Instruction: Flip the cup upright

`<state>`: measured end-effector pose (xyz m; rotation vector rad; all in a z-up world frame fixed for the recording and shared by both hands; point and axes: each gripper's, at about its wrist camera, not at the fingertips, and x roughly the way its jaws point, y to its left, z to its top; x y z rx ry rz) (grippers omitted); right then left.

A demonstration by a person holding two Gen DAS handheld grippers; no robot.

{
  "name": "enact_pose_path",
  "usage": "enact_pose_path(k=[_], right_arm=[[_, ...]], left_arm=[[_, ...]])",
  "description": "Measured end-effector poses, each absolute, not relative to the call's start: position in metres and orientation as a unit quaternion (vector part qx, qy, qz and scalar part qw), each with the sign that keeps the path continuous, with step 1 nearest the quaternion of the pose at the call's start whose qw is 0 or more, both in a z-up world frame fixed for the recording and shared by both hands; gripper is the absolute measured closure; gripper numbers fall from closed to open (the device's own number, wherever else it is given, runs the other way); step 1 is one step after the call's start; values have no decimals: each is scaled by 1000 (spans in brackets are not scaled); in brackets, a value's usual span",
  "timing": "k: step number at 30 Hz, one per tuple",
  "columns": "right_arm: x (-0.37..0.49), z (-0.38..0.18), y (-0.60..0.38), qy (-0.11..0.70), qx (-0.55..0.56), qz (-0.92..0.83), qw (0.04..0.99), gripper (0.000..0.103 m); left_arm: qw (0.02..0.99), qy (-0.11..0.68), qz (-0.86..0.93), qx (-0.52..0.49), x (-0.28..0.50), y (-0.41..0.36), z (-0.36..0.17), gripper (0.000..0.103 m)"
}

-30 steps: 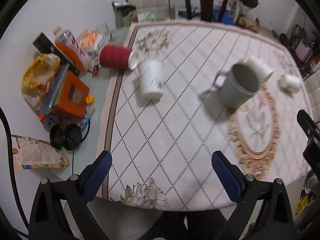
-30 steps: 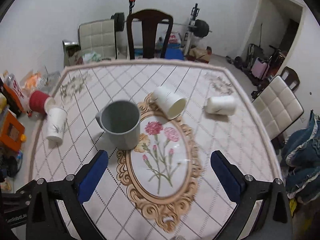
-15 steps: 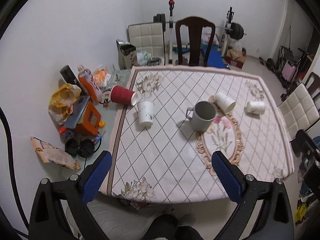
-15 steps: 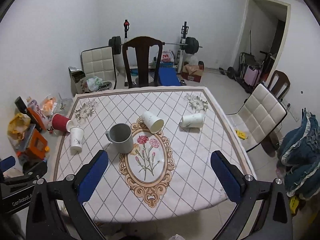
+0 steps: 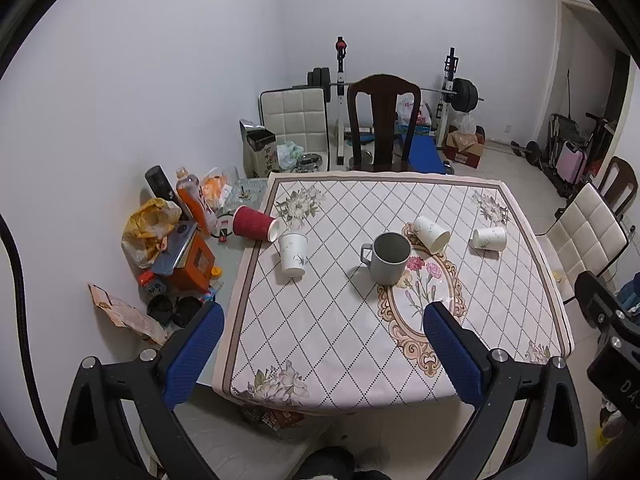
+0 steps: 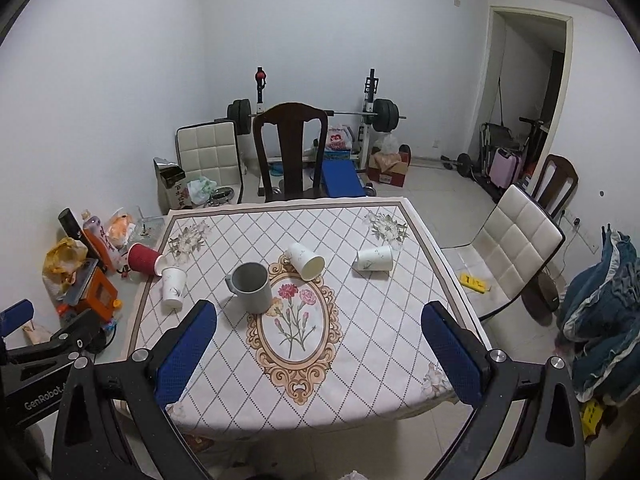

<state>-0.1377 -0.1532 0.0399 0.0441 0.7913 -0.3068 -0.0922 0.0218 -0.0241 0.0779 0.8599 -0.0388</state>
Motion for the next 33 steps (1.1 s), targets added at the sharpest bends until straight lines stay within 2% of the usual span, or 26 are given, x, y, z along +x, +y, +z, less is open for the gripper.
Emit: enact_pose_path(k=[33], right_arm=[[-145, 46, -159, 389, 19, -112, 914, 0]], left_arm=[[916, 399, 0, 36, -111, 19, -9, 0]])
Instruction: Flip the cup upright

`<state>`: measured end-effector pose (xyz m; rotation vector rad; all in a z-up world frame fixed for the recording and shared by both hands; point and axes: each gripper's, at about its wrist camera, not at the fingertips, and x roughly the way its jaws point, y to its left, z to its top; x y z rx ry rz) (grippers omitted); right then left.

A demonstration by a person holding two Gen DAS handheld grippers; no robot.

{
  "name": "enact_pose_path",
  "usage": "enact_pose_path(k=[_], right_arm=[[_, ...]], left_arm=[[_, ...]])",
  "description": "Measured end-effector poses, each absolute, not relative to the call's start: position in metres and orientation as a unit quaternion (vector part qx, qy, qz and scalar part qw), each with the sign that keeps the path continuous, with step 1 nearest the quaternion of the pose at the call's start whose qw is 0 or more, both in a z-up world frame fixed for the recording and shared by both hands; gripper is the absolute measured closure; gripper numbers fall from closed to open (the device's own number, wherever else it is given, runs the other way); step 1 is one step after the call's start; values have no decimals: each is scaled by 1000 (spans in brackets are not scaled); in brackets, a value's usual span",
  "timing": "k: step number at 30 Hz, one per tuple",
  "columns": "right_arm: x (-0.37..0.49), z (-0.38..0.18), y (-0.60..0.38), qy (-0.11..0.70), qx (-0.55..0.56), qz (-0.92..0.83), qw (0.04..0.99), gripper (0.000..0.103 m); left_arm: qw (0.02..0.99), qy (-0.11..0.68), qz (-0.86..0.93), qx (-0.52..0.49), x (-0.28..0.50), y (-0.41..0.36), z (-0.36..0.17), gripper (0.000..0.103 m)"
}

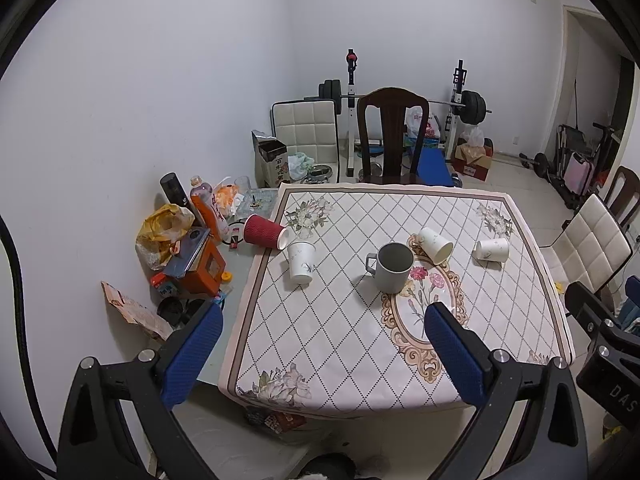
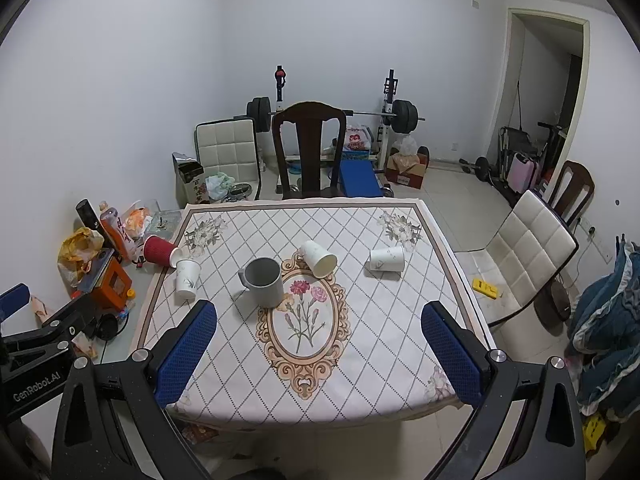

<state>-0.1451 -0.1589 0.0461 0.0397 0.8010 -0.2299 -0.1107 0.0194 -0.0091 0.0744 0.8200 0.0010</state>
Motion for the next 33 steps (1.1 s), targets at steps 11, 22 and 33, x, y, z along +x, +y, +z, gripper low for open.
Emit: enact_pose_path(k=[11, 22, 33], right_arm=[[-144, 48, -166, 393, 12, -96, 915, 0], [-143, 48, -167, 392, 10, -95, 915, 0], [-145, 51, -168, 394, 12, -94, 914, 0]], left_arm=[[916, 400, 4, 31, -111, 9, -7, 0], [917, 399, 4, 29, -113, 3, -5, 0], [917, 399, 4, 28, -113, 3, -5, 0]])
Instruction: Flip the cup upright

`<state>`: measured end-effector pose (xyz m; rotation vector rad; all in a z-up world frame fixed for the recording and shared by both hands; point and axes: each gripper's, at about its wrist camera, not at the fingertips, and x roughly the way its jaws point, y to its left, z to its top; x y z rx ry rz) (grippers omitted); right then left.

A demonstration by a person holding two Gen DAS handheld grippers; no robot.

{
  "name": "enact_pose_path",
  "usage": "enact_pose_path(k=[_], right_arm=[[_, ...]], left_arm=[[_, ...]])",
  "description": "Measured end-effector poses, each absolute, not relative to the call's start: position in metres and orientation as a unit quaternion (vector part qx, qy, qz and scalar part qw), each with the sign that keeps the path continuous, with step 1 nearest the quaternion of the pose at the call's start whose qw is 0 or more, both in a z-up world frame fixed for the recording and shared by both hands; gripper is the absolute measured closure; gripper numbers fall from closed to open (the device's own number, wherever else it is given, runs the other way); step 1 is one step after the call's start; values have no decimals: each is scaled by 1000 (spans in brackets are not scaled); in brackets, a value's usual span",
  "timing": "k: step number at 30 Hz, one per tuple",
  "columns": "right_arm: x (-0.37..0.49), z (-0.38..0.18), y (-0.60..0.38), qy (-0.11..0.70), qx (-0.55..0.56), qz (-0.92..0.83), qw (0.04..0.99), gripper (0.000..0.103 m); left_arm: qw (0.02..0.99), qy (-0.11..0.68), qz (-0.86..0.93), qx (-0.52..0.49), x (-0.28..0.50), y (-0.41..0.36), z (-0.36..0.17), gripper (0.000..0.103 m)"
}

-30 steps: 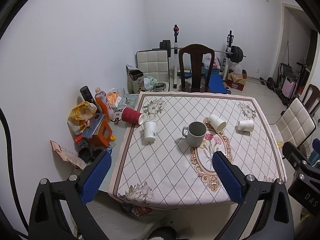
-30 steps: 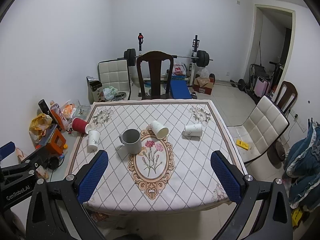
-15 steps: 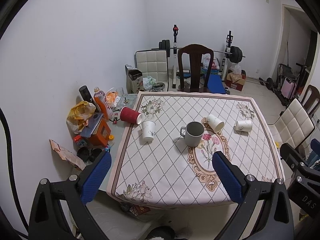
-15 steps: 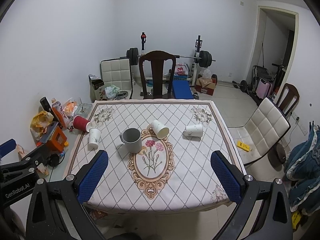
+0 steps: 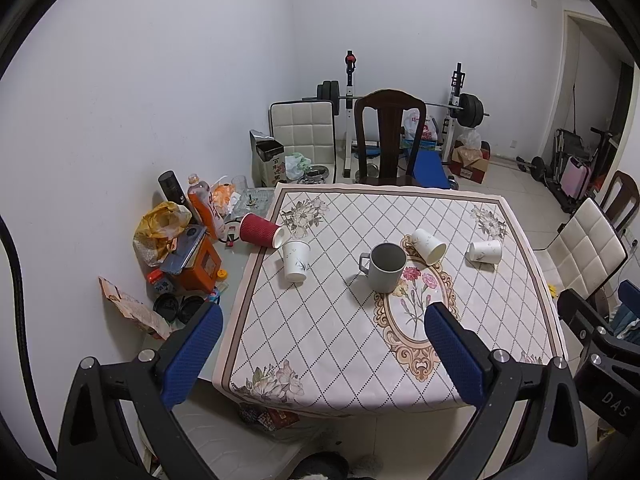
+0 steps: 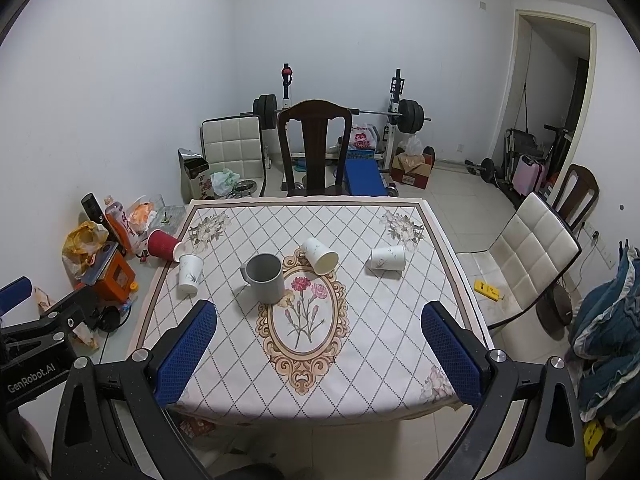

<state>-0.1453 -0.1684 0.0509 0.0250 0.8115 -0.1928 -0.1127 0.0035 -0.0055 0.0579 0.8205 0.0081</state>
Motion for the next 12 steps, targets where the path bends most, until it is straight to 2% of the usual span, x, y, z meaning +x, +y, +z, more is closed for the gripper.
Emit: enact_pose_path(k=[12], right_arm=[[-147, 51, -167, 393, 12, -93, 915, 0]], left_arm=[[918, 395, 7, 27, -118, 1, -2, 0]])
